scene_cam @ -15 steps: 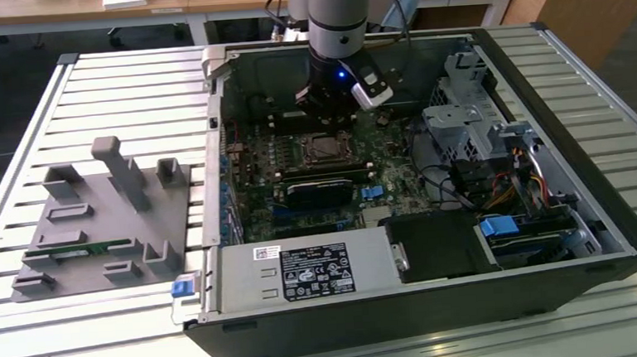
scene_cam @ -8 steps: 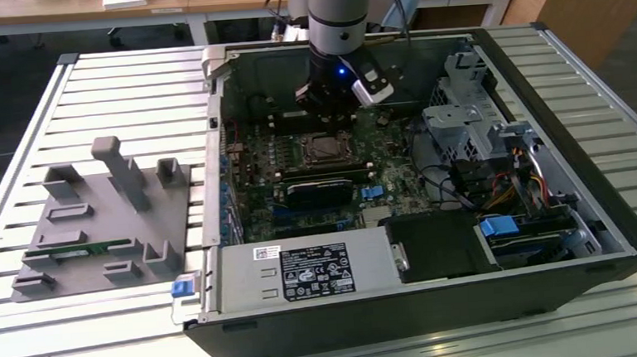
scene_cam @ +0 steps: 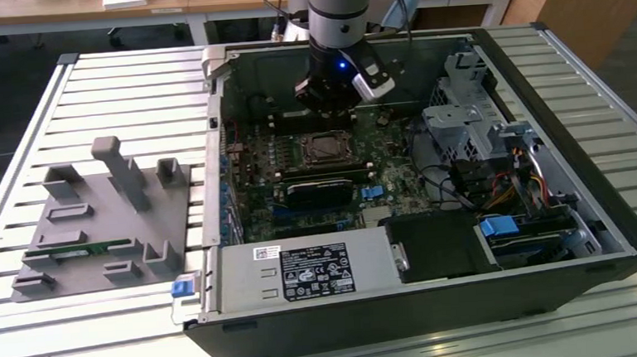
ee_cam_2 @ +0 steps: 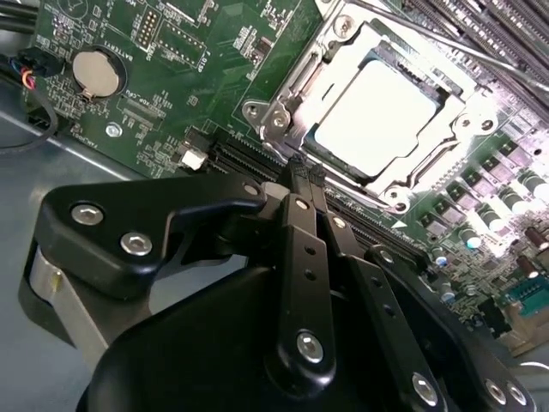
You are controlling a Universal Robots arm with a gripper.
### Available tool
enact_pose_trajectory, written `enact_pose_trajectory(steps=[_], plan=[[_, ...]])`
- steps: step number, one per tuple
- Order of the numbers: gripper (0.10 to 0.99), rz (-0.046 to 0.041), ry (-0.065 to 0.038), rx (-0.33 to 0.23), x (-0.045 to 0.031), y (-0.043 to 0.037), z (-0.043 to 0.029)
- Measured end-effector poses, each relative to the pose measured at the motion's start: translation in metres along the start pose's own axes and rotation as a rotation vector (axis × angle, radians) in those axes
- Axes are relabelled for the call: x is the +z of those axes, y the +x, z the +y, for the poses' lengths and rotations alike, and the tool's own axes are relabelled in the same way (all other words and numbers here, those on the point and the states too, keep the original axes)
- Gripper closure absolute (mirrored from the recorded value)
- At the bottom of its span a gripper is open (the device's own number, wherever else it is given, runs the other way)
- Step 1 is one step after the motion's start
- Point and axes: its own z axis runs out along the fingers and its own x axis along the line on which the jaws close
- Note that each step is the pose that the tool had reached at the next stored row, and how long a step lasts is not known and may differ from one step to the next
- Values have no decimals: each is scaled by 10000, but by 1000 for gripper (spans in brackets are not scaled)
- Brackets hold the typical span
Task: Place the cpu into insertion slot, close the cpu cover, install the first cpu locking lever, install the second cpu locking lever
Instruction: 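Install the first cpu locking lever, then install the second cpu locking lever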
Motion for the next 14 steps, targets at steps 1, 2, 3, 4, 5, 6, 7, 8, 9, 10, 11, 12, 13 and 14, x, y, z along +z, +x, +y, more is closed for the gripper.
enact_pose_trajectory(steps=[1, 2, 3, 4, 5, 6, 7, 8, 9, 10, 11, 12, 13, 14], plan=[[980, -1, 0, 2, 0, 0, -2], [980, 1, 1, 0, -1, 0, -5], [980, 0, 0, 1, -1, 0, -9], [980, 0, 1, 0, -1, 0, -13], [980, 0, 0, 1, -1, 0, -18], [980, 0, 0, 0, -2, 0, -23], [980, 0, 0, 0, -2, 0, -28], [980, 0, 0, 0, -2, 0, -31], [980, 0, 0, 0, -3, -1, -34], [980, 0, 0, 1, -2, -1, -37], [980, 0, 0, 1, -3, -1, -41], [980, -1, -1, 1, -2, -1, -42], [980, -1, -1, 2, -3, -1, -45], [980, 1, 1, 0, -4, -1, -48]])
